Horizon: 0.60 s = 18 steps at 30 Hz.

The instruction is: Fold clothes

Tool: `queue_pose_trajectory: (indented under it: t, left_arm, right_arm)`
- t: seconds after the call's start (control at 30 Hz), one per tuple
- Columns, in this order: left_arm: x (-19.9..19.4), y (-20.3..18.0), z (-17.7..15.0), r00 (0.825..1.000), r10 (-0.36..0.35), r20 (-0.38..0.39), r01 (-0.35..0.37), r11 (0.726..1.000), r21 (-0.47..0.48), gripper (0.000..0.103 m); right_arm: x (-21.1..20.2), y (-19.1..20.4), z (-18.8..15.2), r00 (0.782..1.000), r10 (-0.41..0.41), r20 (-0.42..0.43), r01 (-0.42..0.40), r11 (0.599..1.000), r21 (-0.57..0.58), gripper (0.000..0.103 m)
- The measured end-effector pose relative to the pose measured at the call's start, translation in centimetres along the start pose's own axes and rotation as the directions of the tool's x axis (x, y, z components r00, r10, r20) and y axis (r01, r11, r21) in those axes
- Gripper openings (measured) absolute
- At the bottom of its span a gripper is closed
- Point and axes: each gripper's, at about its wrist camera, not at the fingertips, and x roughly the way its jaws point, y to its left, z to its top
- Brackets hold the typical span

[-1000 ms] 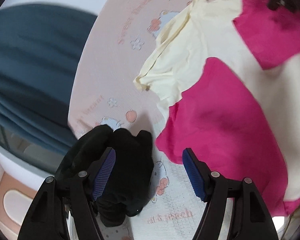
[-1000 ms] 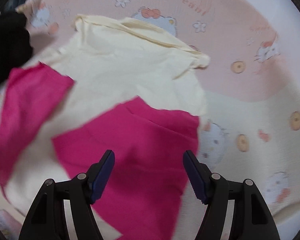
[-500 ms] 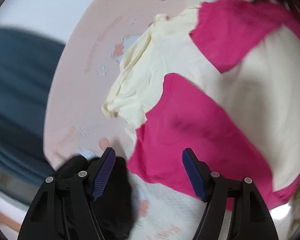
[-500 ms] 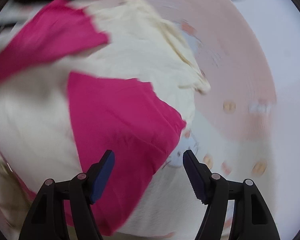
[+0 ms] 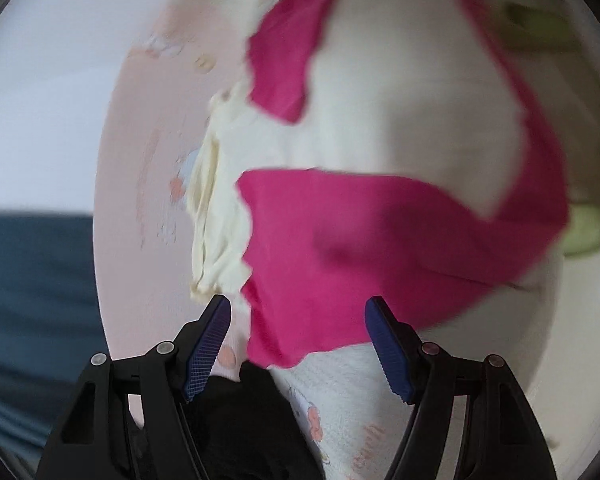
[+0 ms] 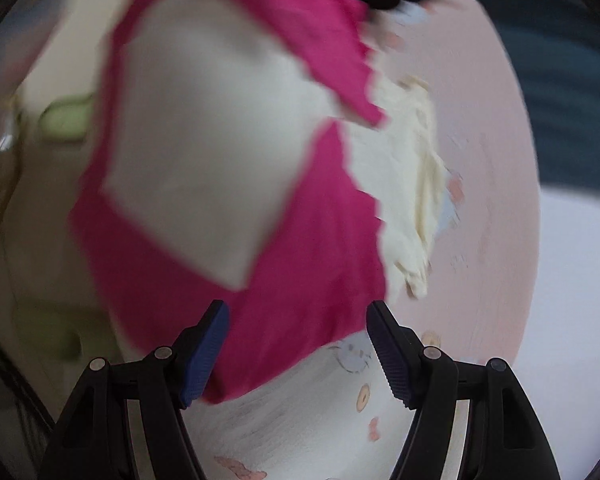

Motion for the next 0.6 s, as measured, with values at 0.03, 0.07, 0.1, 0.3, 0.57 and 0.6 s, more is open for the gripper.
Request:
queue_pose_trajectory:
  t: [0.03,0.07,0.1,0.3,0.57,0.6]
  left_arm:
    - [-0.3,-0.8,-0.1,1.000,-0.013,0.012,0.013,1.000,0.027,0.068]
    - [-0.6,-1.5,0.0,0.999,-0.042,0.014,0.041,0.999,0.033,0.068]
    - [-0.8,-1.8,0.1,0.999,-0.050,0.012,0.050,0.998,0.028,0.068]
    - [-1.1,-1.0,0.9,0.997,-0.067,0.027,0.068,0.998,-0.009,0.068]
    - [-3.4,-1.5,1.3,0.993,-0.121,0.003,0.121,0.992,-0.037,0.068]
    - [-3.8,-1.9,1.3,0.994,-0.110,0.012,0.111,0.994,-0.021,0.068]
  right_arm:
    - [-0.2,1.0,-0.1,1.000,-0.002,0.011,0.003,0.999,-0.042,0.070]
    - [-0.4,1.9,-0.2,1.000,-0.002,0.018,0.003,0.998,-0.069,0.070]
    - [-0.5,2.7,-0.4,1.000,-0.002,0.024,0.004,0.995,-0.096,0.071]
    - [-0.9,6.0,-0.4,1.000,0.026,0.014,-0.024,0.993,-0.114,0.071]
    - [0.6,8.7,0.7,1.000,-0.029,0.008,0.030,0.989,-0.142,0.071]
    - [0.8,9.0,0.9,0.999,-0.052,0.014,0.054,0.987,-0.151,0.071]
